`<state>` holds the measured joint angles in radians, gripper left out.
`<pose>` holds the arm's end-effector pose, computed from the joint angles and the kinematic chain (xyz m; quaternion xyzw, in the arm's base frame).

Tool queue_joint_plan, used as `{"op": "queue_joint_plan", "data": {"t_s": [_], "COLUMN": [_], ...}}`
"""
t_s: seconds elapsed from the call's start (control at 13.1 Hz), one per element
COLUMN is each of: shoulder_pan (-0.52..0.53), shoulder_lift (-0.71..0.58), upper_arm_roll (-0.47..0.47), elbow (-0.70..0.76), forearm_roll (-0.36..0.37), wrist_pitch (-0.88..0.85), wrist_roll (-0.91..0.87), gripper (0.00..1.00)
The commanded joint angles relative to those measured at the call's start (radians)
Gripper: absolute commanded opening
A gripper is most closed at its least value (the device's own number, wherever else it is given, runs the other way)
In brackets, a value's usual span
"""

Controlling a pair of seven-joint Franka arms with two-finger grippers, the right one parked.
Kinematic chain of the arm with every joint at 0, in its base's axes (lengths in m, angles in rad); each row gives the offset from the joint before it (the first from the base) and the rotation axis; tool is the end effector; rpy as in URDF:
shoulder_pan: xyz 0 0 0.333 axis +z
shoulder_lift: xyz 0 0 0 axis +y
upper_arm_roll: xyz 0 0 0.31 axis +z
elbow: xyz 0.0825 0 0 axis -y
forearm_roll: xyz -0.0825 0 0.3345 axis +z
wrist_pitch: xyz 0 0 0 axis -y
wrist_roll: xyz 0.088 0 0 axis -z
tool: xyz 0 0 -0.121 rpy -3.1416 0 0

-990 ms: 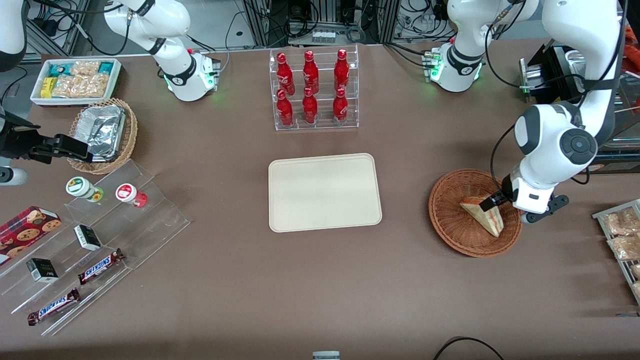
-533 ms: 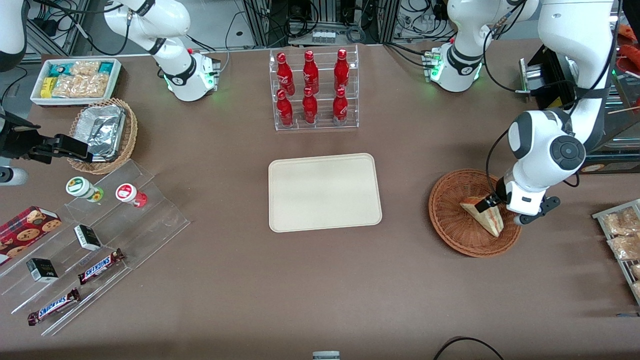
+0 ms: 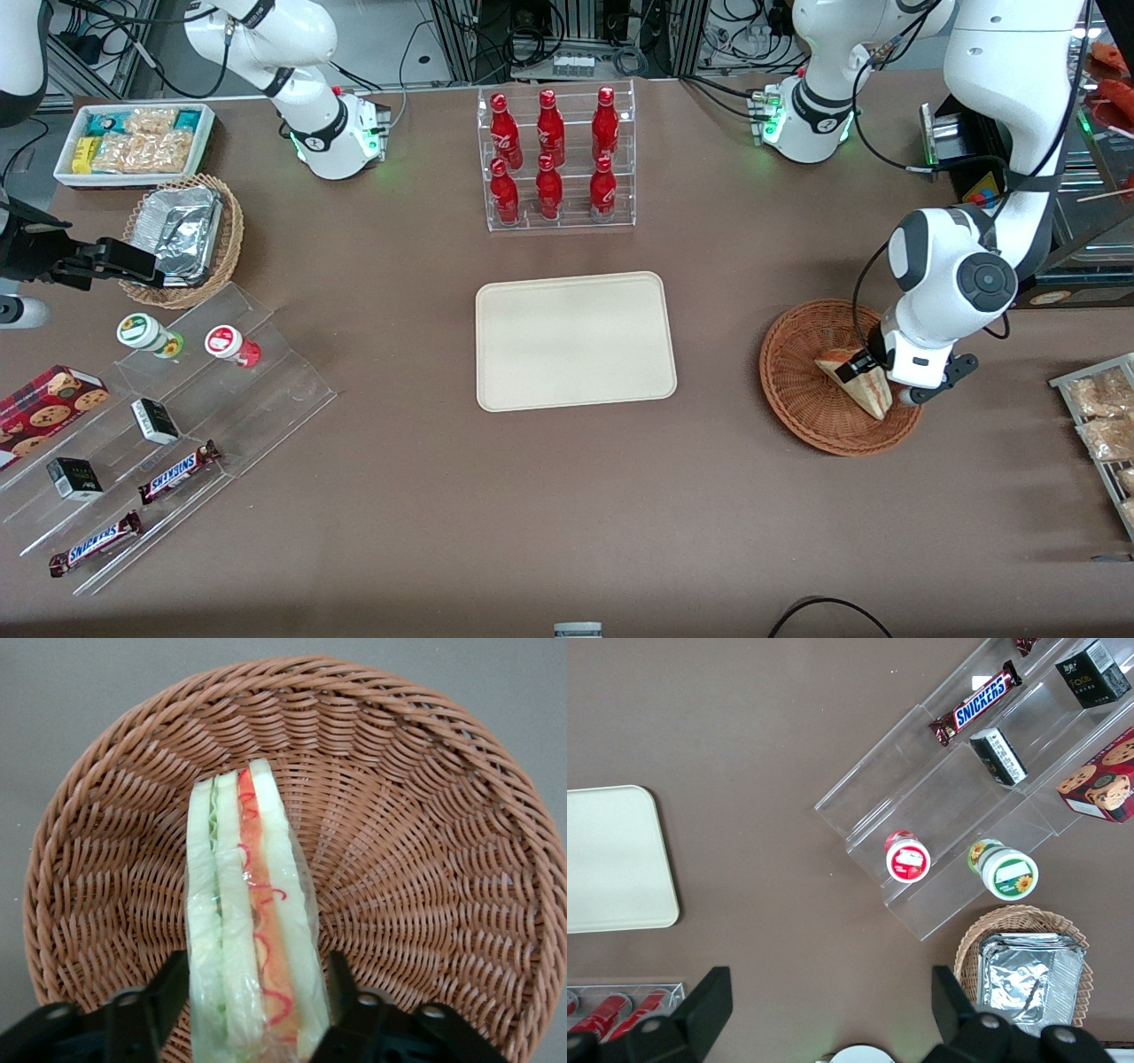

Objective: Place sandwich from basket to tray
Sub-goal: 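Close the left gripper on the wrapped sandwich and lift it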

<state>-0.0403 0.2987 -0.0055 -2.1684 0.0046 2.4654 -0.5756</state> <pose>0.5306 -0.0243 0.2741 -0.9656 -0.2602 0.0006 0.0009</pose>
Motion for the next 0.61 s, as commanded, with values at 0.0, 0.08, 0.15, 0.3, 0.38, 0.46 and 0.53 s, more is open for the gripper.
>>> {"op": "queue_joint_plan", "data": {"t_s": [0.0, 0.08, 0.15, 0.3, 0.38, 0.46, 0.53], "shoulder_pan": [-0.007, -0.007, -0.009, -0.021, -0.047, -0.096, -0.137], "shoulder_lift": [-0.007, -0.019, -0.036, -0.078, -0.082, -0.078, -0.072], "upper_arm_roll": [0.001, 0.001, -0.002, -0.019, -0.027, -0.031, -0.031], "elbow": [0.038, 0.053, 0.074, 0.16, 0.224, 0.31, 0.382], "forearm_roll": [0.003, 0.005, 0.011, 0.063, 0.074, 0.075, 0.075], "wrist_pitch": [-0.019, -0.048, -0.095, -0.263, -0.354, -0.446, -0.518], "wrist_roll": [-0.023, -0.021, -0.02, -0.021, -0.024, -0.029, -0.03], "gripper": [0.0, 0.0, 0.0, 0.0, 0.0, 0.0, 0.0]}}
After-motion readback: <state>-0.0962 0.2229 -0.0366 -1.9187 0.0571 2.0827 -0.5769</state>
